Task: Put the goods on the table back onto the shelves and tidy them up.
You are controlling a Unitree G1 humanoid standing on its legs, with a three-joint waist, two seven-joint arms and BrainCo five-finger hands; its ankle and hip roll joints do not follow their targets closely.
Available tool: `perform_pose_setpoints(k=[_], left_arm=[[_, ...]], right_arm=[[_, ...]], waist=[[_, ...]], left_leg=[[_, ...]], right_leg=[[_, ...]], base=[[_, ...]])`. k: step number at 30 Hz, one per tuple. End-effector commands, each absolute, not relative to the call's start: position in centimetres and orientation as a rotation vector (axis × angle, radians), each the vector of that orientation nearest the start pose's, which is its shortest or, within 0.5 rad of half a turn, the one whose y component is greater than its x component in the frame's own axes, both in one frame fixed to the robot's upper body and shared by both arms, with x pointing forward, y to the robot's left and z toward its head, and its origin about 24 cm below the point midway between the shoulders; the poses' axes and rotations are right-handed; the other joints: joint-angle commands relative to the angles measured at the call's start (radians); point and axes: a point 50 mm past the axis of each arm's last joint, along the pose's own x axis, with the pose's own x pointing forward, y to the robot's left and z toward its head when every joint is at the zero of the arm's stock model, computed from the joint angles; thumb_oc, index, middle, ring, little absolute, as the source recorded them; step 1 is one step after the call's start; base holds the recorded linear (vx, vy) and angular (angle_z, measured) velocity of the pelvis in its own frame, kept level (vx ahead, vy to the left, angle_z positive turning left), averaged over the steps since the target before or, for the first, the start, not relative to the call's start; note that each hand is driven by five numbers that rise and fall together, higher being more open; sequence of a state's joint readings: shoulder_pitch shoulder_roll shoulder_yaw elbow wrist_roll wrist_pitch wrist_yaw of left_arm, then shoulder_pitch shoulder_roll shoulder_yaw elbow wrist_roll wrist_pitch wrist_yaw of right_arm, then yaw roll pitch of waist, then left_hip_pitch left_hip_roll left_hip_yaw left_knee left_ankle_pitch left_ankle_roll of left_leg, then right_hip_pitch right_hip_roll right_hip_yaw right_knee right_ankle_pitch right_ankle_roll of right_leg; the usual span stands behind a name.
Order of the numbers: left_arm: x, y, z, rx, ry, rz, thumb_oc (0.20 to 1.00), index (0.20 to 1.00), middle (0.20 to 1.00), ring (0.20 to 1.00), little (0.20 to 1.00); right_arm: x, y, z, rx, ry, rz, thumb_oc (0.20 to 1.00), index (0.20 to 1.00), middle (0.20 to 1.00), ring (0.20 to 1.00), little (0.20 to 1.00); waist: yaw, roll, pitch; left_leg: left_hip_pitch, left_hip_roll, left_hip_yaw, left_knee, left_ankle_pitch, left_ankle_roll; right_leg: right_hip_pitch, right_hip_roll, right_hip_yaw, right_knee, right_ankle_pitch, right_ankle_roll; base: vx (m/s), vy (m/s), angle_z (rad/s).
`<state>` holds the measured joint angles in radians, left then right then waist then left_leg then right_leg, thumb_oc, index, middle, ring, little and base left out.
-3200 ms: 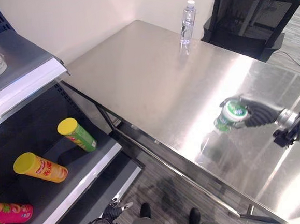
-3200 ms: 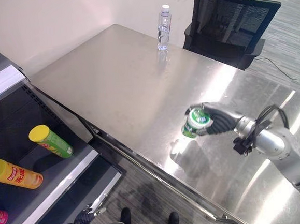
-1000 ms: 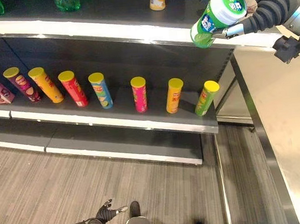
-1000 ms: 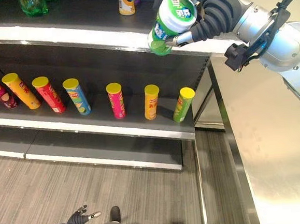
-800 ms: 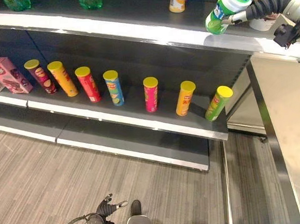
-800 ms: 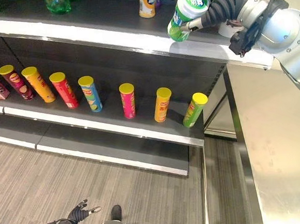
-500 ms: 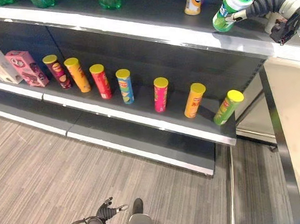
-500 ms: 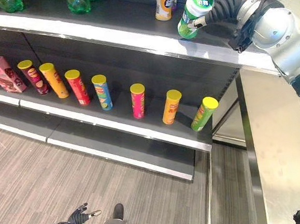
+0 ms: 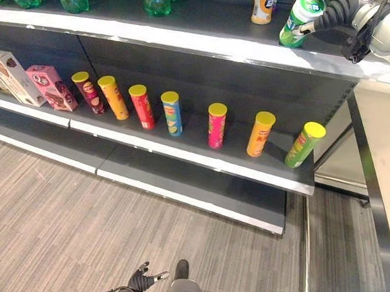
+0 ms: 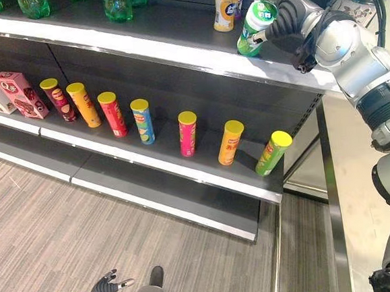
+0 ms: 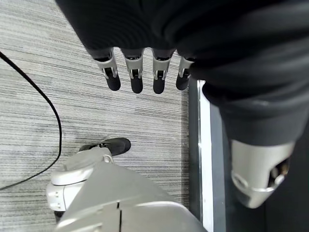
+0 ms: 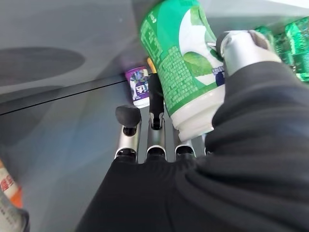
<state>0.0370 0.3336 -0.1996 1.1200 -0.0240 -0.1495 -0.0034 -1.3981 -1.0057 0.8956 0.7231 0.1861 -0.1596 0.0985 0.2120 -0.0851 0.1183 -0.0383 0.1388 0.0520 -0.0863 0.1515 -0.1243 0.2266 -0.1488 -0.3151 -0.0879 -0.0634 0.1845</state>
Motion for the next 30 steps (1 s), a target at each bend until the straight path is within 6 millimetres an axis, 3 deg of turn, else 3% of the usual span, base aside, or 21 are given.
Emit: perform_pose_setpoints(k=[1, 18, 25, 26, 27, 28, 29, 30], left_arm=[[13.4, 26.1, -13.5, 0.415, 0.962, -0.014, 1.000, 1.000, 1.000, 1.000, 1.000], [13.8, 25.7, -13.4, 0.414, 0.956, -0.024, 1.000, 1.000, 1.000, 1.000, 1.000], [13.7, 25.9, -13.4, 0.412, 0.960, -0.017, 1.000, 1.000, 1.000, 1.000, 1.000], [13.6, 25.9, -13.5, 0.412, 0.961, -0.017, 1.000, 1.000, 1.000, 1.000, 1.000], [13.5, 25.9, -13.5, 0.412, 0.963, -0.017, 1.000, 1.000, 1.000, 1.000, 1.000], [13.5, 25.9, -13.5, 0.412, 0.963, -0.017, 1.000, 1.000, 1.000, 1.000, 1.000], [13.5, 25.9, -13.5, 0.411, 0.965, -0.015, 1.000, 1.000, 1.000, 1.000, 1.000], [13.5, 26.0, -13.5, 0.413, 0.965, -0.012, 1.000, 1.000, 1.000, 1.000, 1.000]], right_arm=[[37.4, -22.9, 37.0, -1.218, -0.474, -0.027, 0.200, 0.200, 0.200, 0.200, 0.200], [37.9, -21.9, 36.7, -1.274, -0.449, 0.011, 0.200, 0.200, 0.200, 0.200, 0.200], [38.1, -22.5, 36.2, -1.278, -0.417, -0.003, 0.200, 0.200, 0.200, 0.200, 0.200], [38.1, -22.5, 36.2, -1.277, -0.420, -0.005, 0.263, 0.263, 0.263, 0.263, 0.263], [38.1, -22.5, 36.3, -1.278, -0.421, -0.010, 0.523, 0.523, 0.523, 0.523, 0.523], [38.1, -22.5, 36.3, -1.278, -0.421, -0.010, 0.702, 0.702, 0.702, 0.702, 0.702], [38.1, -22.5, 36.4, -1.282, -0.423, -0.017, 1.000, 1.000, 1.000, 1.000, 1.000], [38.1, -22.6, 36.5, -1.278, -0.429, -0.025, 1.000, 1.000, 1.000, 1.000, 1.000]], waist=[[0.043, -0.010, -0.039], [0.048, -0.028, -0.031], [0.050, -0.030, -0.024], [0.050, -0.029, -0.023], [0.049, -0.029, -0.024], [0.049, -0.029, -0.024], [0.048, -0.028, -0.024], [0.048, -0.028, -0.024]], left_leg=[[0.124, 0.003, 0.125, 0.031, -0.172, -0.050], [0.118, 0.010, 0.125, 0.029, -0.172, -0.051], [0.114, 0.011, 0.126, 0.026, -0.169, -0.051], [0.114, 0.011, 0.126, 0.027, -0.169, -0.051], [0.114, 0.011, 0.126, 0.027, -0.169, -0.051], [0.114, 0.011, 0.126, 0.027, -0.169, -0.051], [0.114, 0.011, 0.127, 0.027, -0.170, -0.051], [0.115, 0.010, 0.127, 0.027, -0.170, -0.050]], right_leg=[[-0.128, 0.057, 0.029, 0.100, -0.047, 0.033], [-0.134, 0.058, 0.021, 0.100, -0.046, 0.032], [-0.137, 0.057, 0.021, 0.098, -0.045, 0.032], [-0.137, 0.057, 0.022, 0.098, -0.044, 0.032], [-0.137, 0.057, 0.022, 0.098, -0.044, 0.032], [-0.137, 0.057, 0.022, 0.098, -0.044, 0.032], [-0.138, 0.056, 0.022, 0.098, -0.043, 0.031], [-0.137, 0.056, 0.022, 0.097, -0.043, 0.031]], base=[[0.00, 0.000, 0.00], [0.00, 0.000, 0.02], [0.00, 0.000, 0.00], [0.00, 0.000, 0.00], [0.00, 0.000, 0.00], [0.00, 0.000, 0.00], [0.00, 0.000, 0.00], [0.00, 0.000, 0.00]])
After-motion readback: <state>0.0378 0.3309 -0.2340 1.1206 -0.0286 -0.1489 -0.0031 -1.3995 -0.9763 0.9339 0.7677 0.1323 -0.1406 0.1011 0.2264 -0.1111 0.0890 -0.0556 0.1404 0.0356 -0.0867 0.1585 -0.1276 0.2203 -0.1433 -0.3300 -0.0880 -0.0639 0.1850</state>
